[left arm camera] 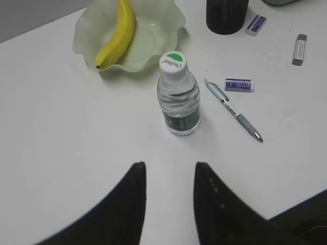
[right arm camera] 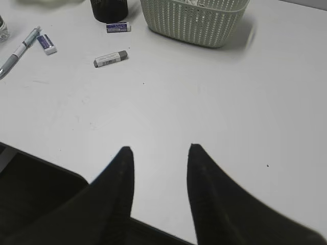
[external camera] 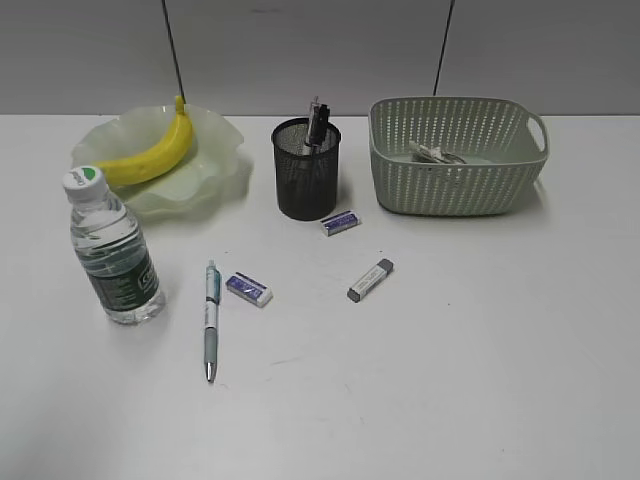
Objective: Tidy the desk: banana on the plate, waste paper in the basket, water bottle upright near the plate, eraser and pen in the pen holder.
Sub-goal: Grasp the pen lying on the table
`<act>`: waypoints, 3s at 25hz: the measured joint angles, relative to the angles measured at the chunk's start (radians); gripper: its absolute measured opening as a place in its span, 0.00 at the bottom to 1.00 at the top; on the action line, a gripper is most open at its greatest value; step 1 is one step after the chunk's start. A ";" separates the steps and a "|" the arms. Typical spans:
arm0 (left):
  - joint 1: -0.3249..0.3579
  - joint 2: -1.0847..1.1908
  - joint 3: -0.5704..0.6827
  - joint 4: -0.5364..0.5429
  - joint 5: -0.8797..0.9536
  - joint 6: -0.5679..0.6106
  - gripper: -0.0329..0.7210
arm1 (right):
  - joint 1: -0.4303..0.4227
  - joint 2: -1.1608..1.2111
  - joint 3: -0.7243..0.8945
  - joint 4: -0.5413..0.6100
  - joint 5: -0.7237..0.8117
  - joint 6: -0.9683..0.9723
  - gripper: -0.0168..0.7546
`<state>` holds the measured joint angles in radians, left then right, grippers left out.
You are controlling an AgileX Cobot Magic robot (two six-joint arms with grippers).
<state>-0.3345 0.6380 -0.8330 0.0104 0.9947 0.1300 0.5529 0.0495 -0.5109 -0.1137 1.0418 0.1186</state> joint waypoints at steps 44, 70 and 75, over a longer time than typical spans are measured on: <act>0.000 -0.643 0.296 -0.024 0.061 -0.091 0.36 | 0.330 2.042 -1.296 0.243 0.010 0.076 0.40; 0.000 -0.643 0.296 -0.024 0.061 -0.091 0.36 | 0.331 2.389 -1.485 0.308 0.006 0.305 0.53; 0.000 -0.643 0.296 -0.024 0.061 -0.091 0.36 | 0.331 2.423 -1.486 0.310 -0.001 0.305 0.51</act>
<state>-0.3345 -0.0051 -0.5373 -0.0137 1.0553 0.0392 0.8837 2.4723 -1.9969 0.1960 1.0411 0.4235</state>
